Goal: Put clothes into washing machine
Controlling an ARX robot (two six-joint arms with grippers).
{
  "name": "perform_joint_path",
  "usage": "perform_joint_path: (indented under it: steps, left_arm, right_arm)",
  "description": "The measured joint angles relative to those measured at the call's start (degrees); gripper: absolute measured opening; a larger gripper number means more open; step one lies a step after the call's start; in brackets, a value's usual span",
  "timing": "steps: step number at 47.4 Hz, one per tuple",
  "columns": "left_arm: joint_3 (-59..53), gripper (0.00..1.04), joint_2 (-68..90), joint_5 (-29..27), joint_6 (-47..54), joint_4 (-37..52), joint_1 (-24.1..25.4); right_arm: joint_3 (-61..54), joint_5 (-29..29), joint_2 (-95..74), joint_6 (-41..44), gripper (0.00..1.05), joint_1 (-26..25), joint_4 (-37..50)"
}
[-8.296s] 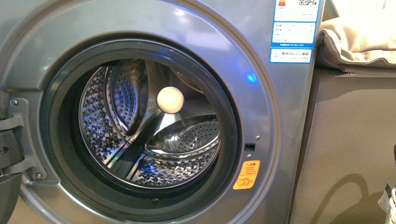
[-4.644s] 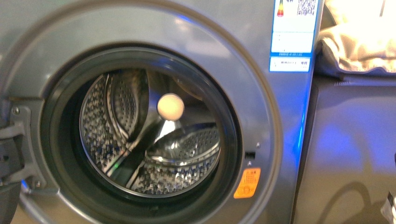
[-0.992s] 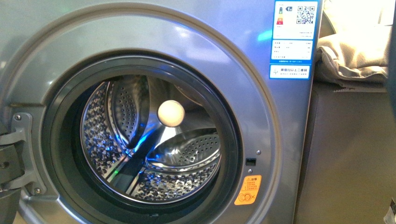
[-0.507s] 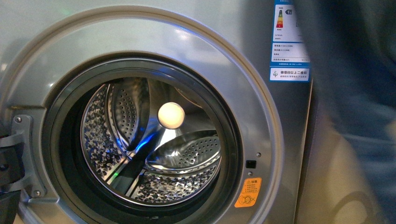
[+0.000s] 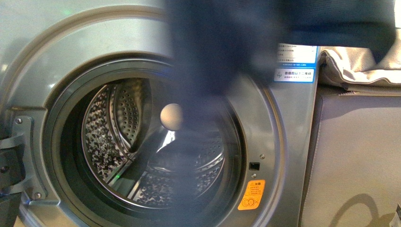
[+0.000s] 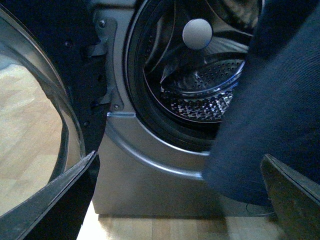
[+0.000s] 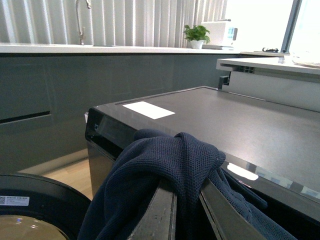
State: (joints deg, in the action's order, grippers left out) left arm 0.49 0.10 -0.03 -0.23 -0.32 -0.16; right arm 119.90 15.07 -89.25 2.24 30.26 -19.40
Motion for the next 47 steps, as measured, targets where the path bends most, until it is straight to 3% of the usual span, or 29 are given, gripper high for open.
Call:
perform_joint_path:
  steps: [10,47]
  left_arm:
    - [0.0,0.98,0.0,0.02,0.0,0.0,0.0]
    - [0.0,0.98,0.0,0.0,0.0,0.0,0.0]
  right_arm:
    - [13.07,-0.66,-6.01,0.5,0.05,2.67,-6.45]
    - [11.43,-0.83,-4.96,0.98,0.05,3.1,-5.55]
